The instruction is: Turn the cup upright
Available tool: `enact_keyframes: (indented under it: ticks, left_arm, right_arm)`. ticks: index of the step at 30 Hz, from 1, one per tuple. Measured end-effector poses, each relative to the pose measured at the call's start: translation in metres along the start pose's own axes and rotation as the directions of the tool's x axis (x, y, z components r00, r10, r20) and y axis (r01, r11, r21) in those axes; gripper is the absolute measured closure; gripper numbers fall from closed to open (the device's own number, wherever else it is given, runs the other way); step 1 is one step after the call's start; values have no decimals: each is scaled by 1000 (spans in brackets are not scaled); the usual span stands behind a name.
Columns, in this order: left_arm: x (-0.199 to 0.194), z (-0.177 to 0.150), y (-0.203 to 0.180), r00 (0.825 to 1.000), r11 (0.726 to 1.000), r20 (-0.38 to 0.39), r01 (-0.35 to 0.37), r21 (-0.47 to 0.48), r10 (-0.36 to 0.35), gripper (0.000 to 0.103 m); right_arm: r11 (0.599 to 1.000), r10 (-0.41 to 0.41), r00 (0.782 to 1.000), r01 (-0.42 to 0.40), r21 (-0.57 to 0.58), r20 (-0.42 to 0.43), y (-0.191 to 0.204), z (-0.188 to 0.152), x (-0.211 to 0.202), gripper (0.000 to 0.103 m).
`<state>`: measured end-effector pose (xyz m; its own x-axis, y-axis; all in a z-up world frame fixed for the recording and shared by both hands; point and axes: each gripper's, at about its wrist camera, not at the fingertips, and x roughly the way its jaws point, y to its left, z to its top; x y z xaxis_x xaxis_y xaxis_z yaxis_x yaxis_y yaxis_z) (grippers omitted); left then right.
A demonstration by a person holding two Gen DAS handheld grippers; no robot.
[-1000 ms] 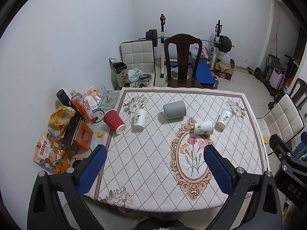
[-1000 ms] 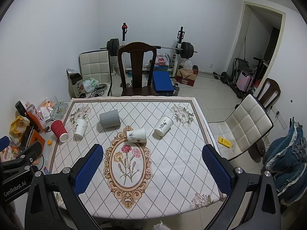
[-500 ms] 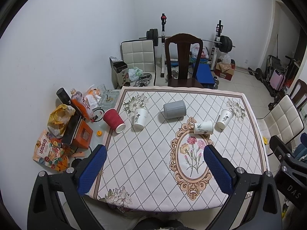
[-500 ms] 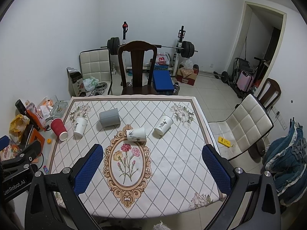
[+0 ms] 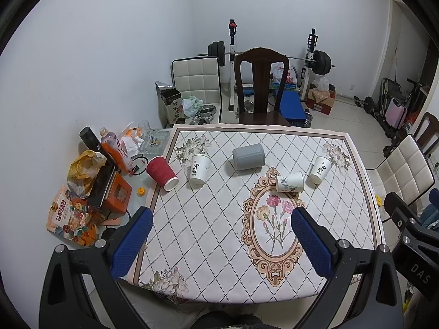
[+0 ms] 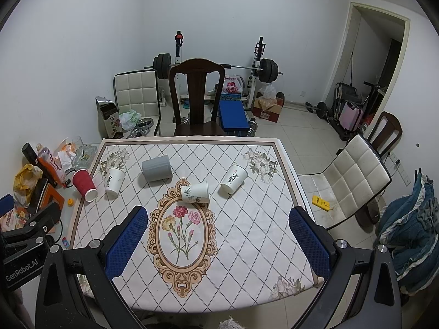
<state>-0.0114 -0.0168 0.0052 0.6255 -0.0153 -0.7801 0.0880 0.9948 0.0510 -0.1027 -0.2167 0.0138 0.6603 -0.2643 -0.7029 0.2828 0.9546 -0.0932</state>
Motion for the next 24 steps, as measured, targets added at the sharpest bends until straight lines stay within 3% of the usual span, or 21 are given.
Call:
enact_keyframes:
  ticks: [12,17,24]
  left_arm:
    - [11,1,-4,1000,1000,-5,-12,2,12,0]
    - [75,6,-8,993,996,-85,-85,25,86,0]
    - [177,-3,-17,962,986,-237,-105,127,133,0]
  right_arm:
    - [1000,-9,999,9,4,-36,-1,-5,14,0]
    - [1000,-12,983,14,10,-182,-8,-25,84,0]
    - [999,-32,918,40,11,-396,-5,-55,206,0]
